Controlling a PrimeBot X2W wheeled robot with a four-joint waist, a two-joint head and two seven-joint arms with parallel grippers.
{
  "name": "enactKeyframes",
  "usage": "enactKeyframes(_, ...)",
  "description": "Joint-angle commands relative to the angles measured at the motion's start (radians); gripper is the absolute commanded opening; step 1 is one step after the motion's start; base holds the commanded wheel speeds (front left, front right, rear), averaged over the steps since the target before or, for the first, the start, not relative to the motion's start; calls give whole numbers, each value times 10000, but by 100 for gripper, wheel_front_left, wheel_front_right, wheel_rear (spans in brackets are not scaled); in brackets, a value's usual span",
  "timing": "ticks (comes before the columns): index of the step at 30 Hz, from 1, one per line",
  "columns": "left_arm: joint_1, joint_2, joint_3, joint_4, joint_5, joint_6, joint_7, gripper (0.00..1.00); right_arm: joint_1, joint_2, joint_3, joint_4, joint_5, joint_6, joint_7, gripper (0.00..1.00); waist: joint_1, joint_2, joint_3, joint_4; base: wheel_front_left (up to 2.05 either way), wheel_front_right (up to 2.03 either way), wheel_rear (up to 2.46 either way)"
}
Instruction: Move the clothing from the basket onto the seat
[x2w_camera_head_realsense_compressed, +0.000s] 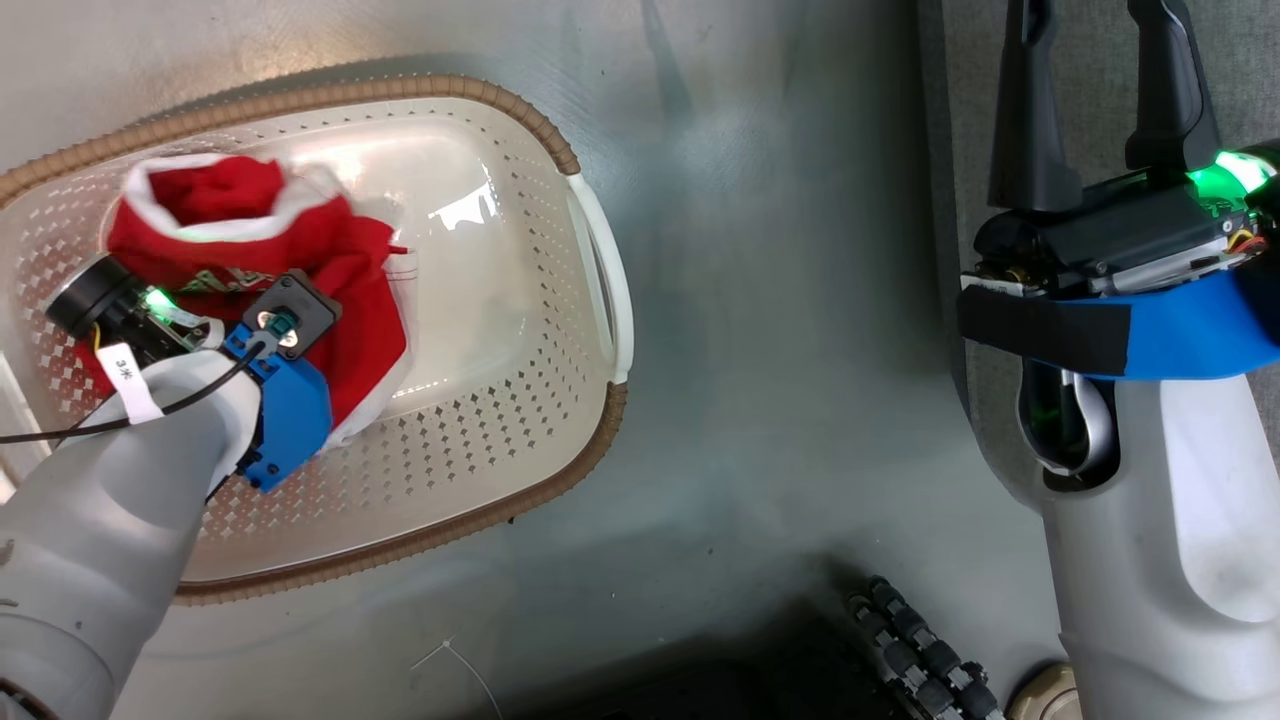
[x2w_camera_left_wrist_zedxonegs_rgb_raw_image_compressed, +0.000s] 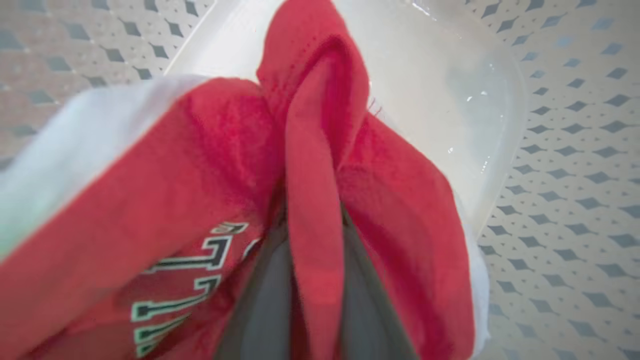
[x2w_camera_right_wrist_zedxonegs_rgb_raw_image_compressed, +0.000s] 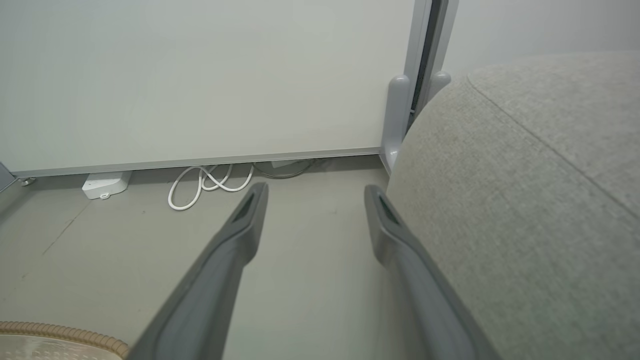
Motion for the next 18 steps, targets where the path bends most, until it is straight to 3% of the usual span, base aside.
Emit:
enactKeyframes(1, -130, -20, -66, 7, -74, 9, -35, 0, -176, 21, -25, 33, -3, -7, -1, 100, -1, -1, -49, 21, 0, 0, 0)
enactKeyframes(18, 479, -615, -149, -1150, -601, 9, -208, 0, 360, 20, -301, 459, -97, -7, -1, 100, -1, -1, -1390, 535, 0, 0, 0)
